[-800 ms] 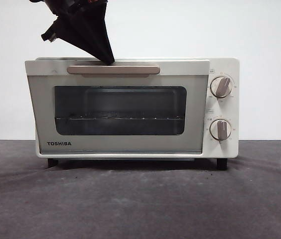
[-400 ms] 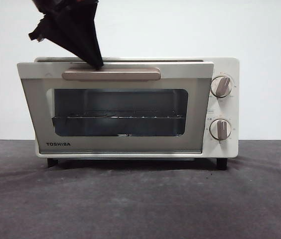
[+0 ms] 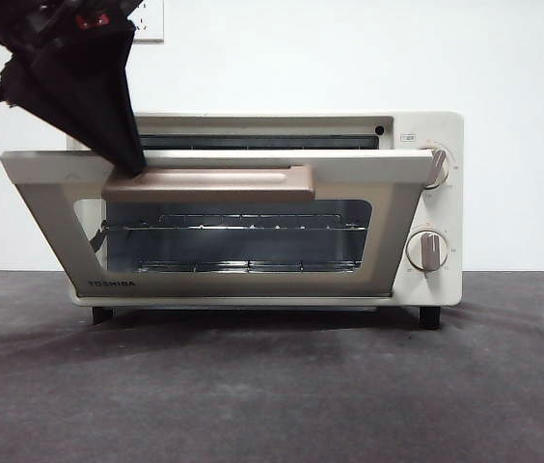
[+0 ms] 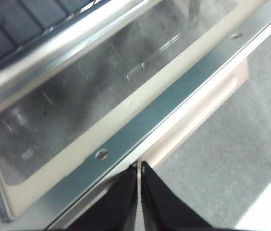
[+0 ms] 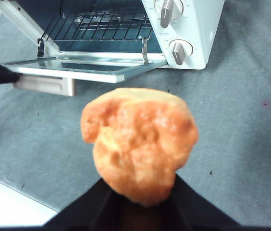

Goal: The left arm flap open the oven, the right arm pick bread and place it into oven, the left arm flap close the oven

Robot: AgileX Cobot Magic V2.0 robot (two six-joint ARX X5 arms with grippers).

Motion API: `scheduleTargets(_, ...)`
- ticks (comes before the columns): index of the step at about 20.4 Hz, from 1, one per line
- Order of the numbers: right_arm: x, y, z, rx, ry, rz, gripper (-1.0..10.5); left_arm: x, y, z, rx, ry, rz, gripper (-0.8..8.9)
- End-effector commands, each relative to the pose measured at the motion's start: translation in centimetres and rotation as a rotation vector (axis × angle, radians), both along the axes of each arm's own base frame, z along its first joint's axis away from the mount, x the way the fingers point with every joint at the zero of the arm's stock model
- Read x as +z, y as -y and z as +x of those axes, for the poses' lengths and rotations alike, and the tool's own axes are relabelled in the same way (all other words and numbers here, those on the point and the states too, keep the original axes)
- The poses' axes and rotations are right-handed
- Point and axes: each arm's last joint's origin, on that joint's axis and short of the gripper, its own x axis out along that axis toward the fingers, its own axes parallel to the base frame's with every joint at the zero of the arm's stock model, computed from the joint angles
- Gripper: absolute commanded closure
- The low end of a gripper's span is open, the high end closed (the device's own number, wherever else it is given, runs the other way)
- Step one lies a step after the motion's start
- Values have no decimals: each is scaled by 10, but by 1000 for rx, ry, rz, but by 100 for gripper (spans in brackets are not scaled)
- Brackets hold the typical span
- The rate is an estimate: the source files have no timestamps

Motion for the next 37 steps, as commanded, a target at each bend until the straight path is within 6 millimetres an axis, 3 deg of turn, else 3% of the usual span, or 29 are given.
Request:
scheduleTargets(1,5,0,-1,4,19,14,860,-1,3,0,5,1,-4,798)
scheduleTargets(22,5,0,-1,2,19,14,860,-54,9,-38,43,-20,14,798)
scheduleTargets(28,7,-7,9,101,-33,122,860,-26,-3,-57,67,48,-86,798)
scheduleTargets(33,13,-23,46,191,-30,209,860,9,-35,-92,76,171,-211,798)
scheduleTargets(37,7,-56,80,253,-51,185,860,28,-63,-121,142,284,-303,798)
